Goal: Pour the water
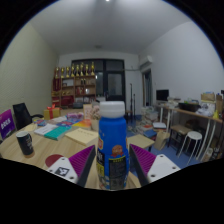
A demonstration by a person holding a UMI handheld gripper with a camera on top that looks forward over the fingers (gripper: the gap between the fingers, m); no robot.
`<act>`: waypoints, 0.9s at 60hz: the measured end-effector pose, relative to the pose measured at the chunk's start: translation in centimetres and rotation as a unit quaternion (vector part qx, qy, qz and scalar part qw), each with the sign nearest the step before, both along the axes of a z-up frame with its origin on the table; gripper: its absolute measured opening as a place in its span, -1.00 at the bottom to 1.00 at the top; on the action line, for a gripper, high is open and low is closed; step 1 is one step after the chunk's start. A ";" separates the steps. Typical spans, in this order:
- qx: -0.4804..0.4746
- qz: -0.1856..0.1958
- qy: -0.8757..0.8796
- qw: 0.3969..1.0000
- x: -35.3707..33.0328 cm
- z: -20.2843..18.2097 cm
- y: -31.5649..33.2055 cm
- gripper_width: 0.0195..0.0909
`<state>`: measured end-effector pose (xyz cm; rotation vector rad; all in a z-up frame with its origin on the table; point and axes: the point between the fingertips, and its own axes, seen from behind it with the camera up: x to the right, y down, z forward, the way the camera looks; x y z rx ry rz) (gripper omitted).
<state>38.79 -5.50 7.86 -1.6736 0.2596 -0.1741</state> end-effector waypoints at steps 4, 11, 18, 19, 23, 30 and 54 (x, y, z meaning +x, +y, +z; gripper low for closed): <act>-0.011 -0.006 0.024 1.000 -0.1 -1.9 0.9 0.19; 0.008 -0.016 0.045 0.999 0.2 -1.8 1.0 0.14; 0.003 -0.027 0.044 0.999 0.1 -1.9 1.2 0.01; 0.000 -0.029 0.041 0.999 0.1 -1.9 1.2 -0.05; -0.014 -0.038 0.032 0.999 -0.1 -1.9 1.2 -0.13; -0.017 -0.031 -0.030 0.999 -2.1 0.7 1.3 -0.21; -0.063 0.000 -0.645 0.762 -18.0 14.3 7.5 -0.20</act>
